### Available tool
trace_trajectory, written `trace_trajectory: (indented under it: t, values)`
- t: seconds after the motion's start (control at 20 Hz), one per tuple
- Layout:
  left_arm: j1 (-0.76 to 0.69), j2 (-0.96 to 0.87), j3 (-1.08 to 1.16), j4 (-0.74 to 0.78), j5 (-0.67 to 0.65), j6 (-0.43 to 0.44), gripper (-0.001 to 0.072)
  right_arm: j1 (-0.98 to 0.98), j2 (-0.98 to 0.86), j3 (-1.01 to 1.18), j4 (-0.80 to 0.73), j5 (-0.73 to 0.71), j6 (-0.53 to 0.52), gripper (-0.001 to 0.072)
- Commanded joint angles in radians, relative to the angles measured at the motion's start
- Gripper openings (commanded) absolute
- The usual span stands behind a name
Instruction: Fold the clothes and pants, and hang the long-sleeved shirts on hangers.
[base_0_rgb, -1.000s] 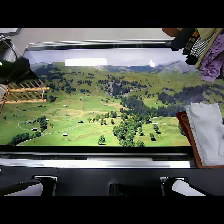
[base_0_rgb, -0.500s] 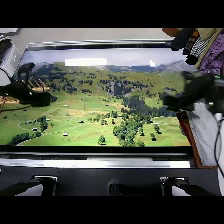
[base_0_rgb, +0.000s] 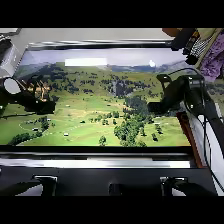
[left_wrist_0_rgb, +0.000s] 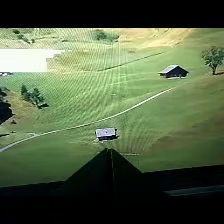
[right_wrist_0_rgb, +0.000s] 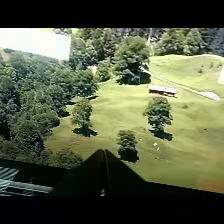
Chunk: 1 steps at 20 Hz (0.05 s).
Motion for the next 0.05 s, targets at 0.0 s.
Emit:
trace_trajectory:
  t: [0.0]
  values:
    - [0.0, 0.0, -0.005, 0.001, 0.001, 0.001, 0.002, 0.007, 0.0, 0.001, -0.001, -0.003, -0.002, 0.0043]
